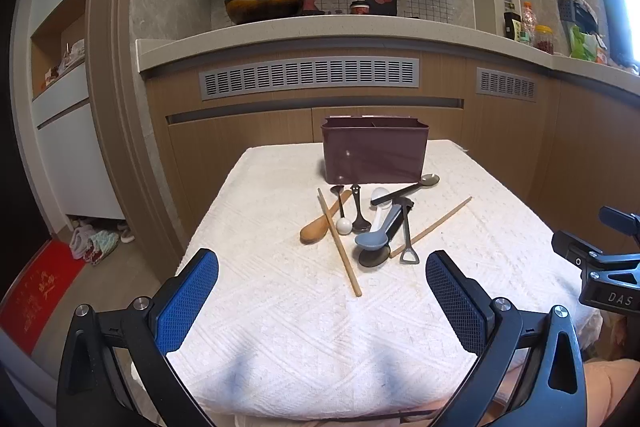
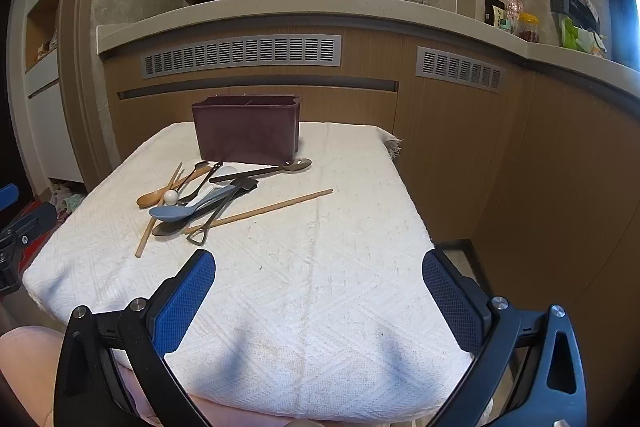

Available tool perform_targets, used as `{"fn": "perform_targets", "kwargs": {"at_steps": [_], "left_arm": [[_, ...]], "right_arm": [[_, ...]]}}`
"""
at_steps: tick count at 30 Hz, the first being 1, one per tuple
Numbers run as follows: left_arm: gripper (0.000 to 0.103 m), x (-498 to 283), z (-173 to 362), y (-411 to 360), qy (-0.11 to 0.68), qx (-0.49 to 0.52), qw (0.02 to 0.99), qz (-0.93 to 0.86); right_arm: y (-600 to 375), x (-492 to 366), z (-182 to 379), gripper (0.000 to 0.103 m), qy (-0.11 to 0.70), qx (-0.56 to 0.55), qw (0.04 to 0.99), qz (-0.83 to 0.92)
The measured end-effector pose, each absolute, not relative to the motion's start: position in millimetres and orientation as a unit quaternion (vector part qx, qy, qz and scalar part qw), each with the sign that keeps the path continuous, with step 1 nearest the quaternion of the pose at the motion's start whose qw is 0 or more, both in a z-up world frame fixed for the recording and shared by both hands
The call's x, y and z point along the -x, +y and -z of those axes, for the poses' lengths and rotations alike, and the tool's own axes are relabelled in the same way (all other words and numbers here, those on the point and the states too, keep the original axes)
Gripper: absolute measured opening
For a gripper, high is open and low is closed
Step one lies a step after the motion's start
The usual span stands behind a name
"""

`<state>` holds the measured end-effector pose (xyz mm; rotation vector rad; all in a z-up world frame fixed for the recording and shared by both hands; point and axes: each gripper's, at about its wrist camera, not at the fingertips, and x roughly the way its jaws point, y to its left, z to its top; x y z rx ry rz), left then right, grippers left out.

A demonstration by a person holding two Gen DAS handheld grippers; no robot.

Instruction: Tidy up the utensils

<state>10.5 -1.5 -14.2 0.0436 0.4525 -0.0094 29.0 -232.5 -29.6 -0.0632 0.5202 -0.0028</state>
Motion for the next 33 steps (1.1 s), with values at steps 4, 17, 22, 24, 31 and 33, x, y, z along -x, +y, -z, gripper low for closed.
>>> {"fn": "perform_targets", "kwargs": {"at_steps": [4,17,22,24,31,33], "left_arm": [[0.103,-10.3,15.8,-1.5,0.226,-0.020,0.974,0.005],[0.103,-10.9,14.9,-0.2,0.227,-0.020,0.974,0.005],[0.103,-11.2,14.5,-0.1,0.228,-0.019,0.974,0.005],[0.103,-11.2,14.6,-0.2,0.228,-0.019,0.974,0.005],[0.103,-10.3,14.8,1.1,0.228,-0.019,0.973,0.005],[0.103,-10.7,14.5,1.0,0.228,-0.019,0.973,0.005]], "right_arm": [[-231.6,-28.9,30.2,0.103,0.257,0.033,0.966,0.002],[-232.3,-29.2,29.9,0.103,0.260,0.032,0.965,0.001],[-233.5,-28.2,30.7,0.103,0.262,0.032,0.965,0.000],[-233.3,-27.8,30.5,0.103,0.262,0.033,0.965,0.000],[-233.9,-27.9,30.2,0.103,0.264,0.033,0.964,0.000],[-233.7,-28.8,29.8,0.103,0.264,0.033,0.964,0.000]]}}
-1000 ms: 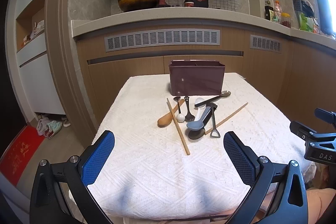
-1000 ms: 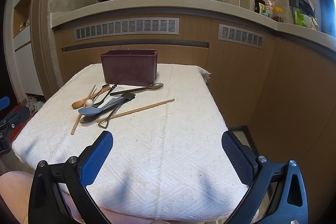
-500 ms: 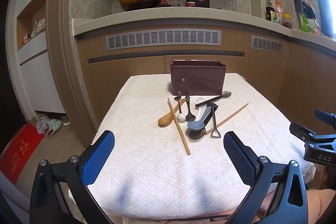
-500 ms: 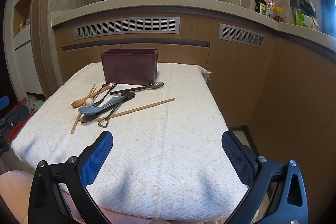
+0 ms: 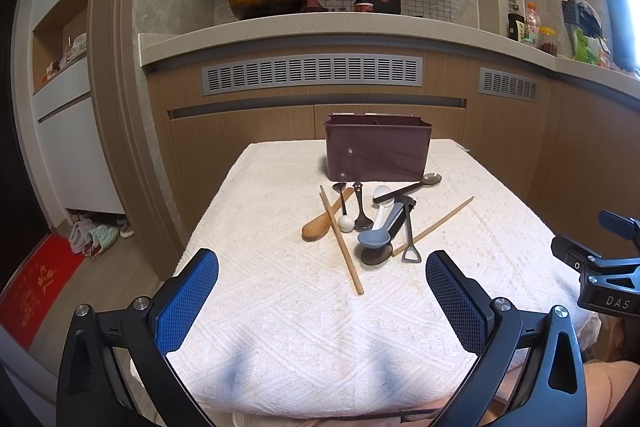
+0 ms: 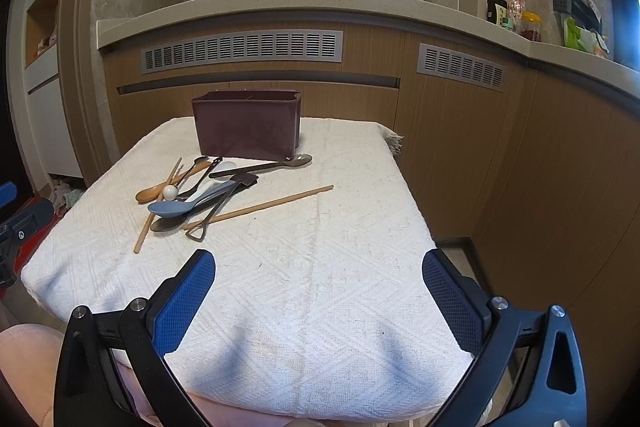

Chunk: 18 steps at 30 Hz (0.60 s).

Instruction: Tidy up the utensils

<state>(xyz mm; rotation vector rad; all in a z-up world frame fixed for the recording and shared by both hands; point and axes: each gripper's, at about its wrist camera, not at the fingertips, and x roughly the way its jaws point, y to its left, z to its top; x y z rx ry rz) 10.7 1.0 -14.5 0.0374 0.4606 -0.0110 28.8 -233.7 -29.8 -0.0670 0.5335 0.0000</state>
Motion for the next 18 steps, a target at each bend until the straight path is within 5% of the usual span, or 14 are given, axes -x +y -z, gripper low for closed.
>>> {"fn": "perform_targets", "kwargs": {"at_steps": [18], "left_arm": [[0.103,-10.8,13.7,2.9,0.229,-0.018,0.973,0.006]], "right_arm": [[-233.5,-29.1,28.6,0.103,0.264,0.035,0.964,0.001]]}}
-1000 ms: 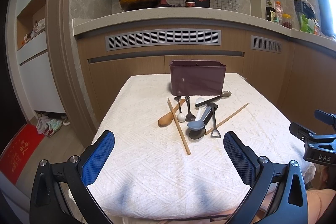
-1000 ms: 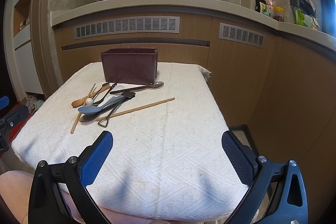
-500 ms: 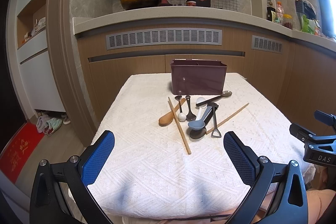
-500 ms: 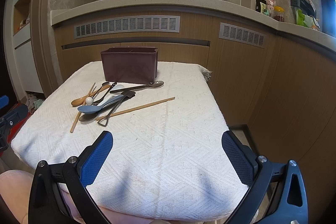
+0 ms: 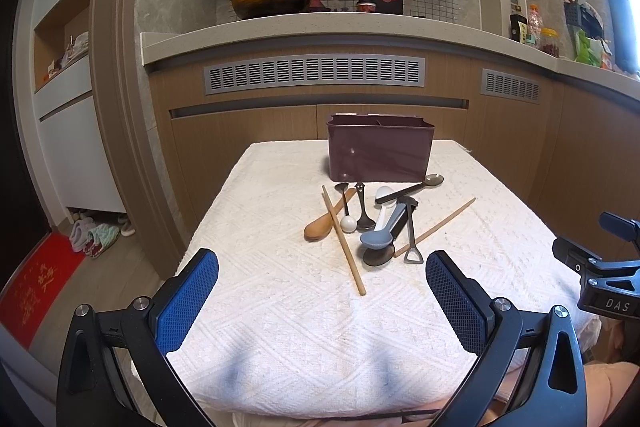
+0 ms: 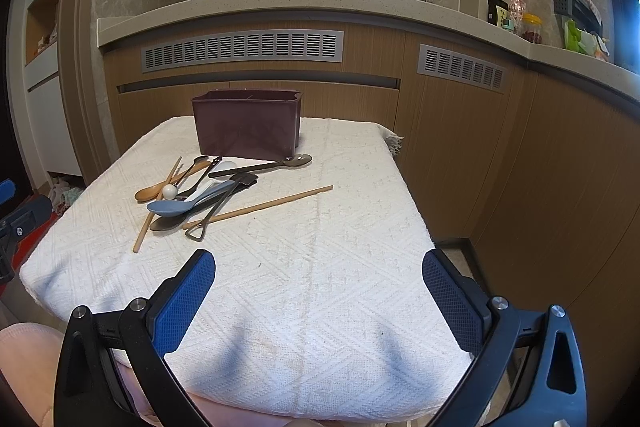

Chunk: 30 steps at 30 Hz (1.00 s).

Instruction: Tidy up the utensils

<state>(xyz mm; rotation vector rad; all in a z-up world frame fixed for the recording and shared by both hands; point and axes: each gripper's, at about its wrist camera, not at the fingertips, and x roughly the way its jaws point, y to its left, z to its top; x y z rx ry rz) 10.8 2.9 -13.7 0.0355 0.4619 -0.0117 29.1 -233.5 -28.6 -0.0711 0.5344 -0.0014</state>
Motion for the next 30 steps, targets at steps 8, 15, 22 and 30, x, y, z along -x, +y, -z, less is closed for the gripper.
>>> {"fn": "perform_targets", "kwargs": {"at_steps": [8,15,22,30], "left_arm": [[0.103,-13,15,7,0.231,-0.018,0.973,0.004],[0.103,-26,16,3,0.243,-0.033,0.969,0.022],[0.103,-60,14,2,0.252,-0.043,0.966,0.034],[0.103,-115,19,27,0.270,-0.008,0.961,0.057]], "right_arm": [[-235,-30,28,0.103,0.265,0.036,0.963,0.001],[-235,-38,28,0.103,0.269,0.046,0.962,0.002],[-235,-72,21,0.103,0.275,0.066,0.959,-0.003],[-223,-139,31,0.103,0.338,0.060,0.938,-0.046]]}}
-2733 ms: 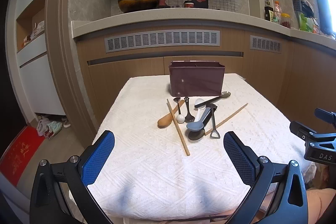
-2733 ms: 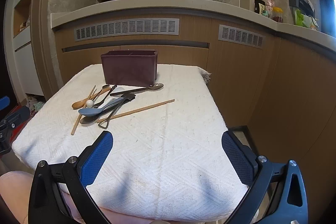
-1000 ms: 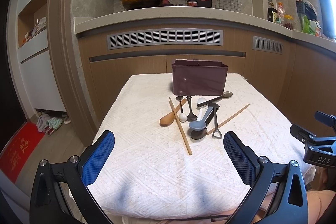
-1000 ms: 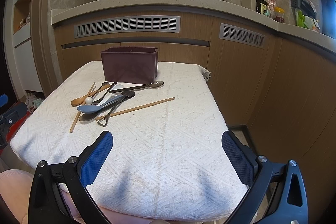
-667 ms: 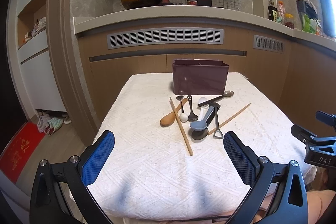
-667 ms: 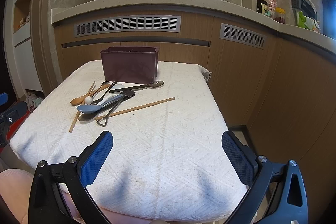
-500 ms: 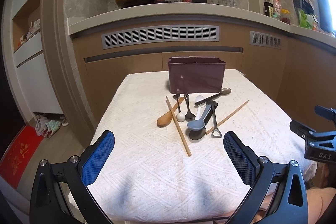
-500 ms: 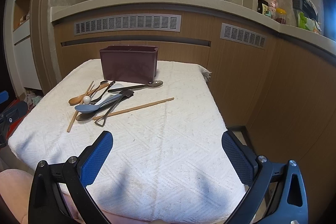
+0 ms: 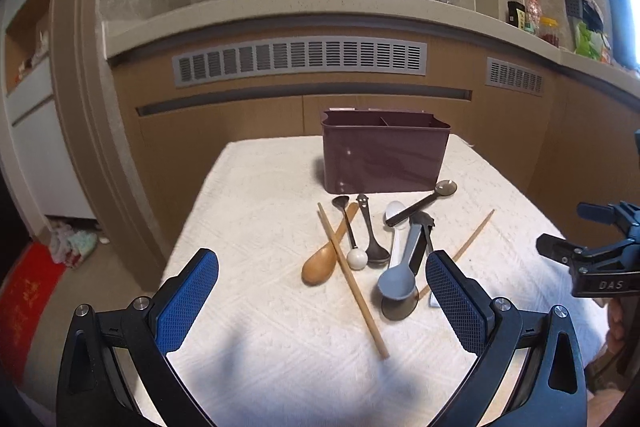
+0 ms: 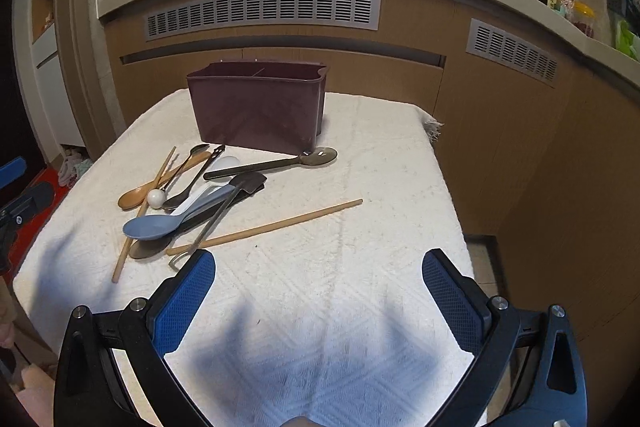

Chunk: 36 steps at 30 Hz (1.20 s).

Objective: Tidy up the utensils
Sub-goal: 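Lower the left tool onto the white-knobbed spoon while the right tool grasps the dark clear spoon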

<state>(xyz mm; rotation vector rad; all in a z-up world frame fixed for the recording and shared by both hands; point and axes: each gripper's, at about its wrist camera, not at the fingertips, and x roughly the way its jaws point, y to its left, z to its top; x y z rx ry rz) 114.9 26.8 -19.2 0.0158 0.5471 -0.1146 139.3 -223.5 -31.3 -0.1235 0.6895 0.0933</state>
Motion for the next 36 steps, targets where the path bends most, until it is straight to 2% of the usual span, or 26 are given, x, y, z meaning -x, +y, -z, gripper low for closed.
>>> {"fn": "perform_targets", "kwargs": {"at_steps": [4,9,11,12,13,14,21,28,29,30,31,33,36], "left_arm": [[0.099,-137,35,33,0.299,0.016,0.949,0.101],[0.075,-160,52,28,0.333,0.011,0.934,0.132],[0.056,-170,55,28,0.345,0.022,0.927,0.144],[0.049,-176,57,27,0.352,0.027,0.923,0.153],[0.038,-180,59,25,0.358,0.031,0.919,0.164],[0.032,-184,60,23,0.362,0.032,0.915,0.176],[0.032,-200,75,-2,0.370,-0.025,0.916,0.152],[0.031,-222,92,-10,0.400,-0.038,0.908,0.122],[0.028,-223,92,-10,0.399,-0.040,0.908,0.122],[0.026,-222,90,-10,0.395,-0.038,0.910,0.124],[0.021,-222,86,-8,0.388,-0.034,0.912,0.127],[0.021,-219,79,-3,0.374,-0.029,0.918,0.129],[0.020,-214,68,6,0.352,-0.015,0.928,0.122]], "right_arm": [[-215,-162,37,0.103,0.347,0.088,0.933,-0.045],[-212,-183,48,0.103,0.358,0.113,0.927,-0.022],[-211,-191,52,0.103,0.367,0.117,0.923,-0.020],[-210,-194,55,0.103,0.372,0.117,0.921,-0.026],[-210,-196,57,0.103,0.373,0.118,0.920,-0.031],[-208,-198,59,0.102,0.371,0.120,0.920,-0.032],[-200,-201,66,0.102,0.362,0.131,0.922,-0.029],[-194,-205,60,0.100,0.337,0.151,0.928,-0.052],[-192,-206,58,0.099,0.328,0.161,0.929,-0.060],[-188,-211,56,0.093,0.321,0.180,0.927,-0.073],[-186,-218,54,0.080,0.319,0.193,0.924,-0.082],[-186,-240,51,0.070,0.330,0.194,0.919,-0.092],[-196,-279,51,0.072,0.363,0.143,0.916,-0.096]]}}
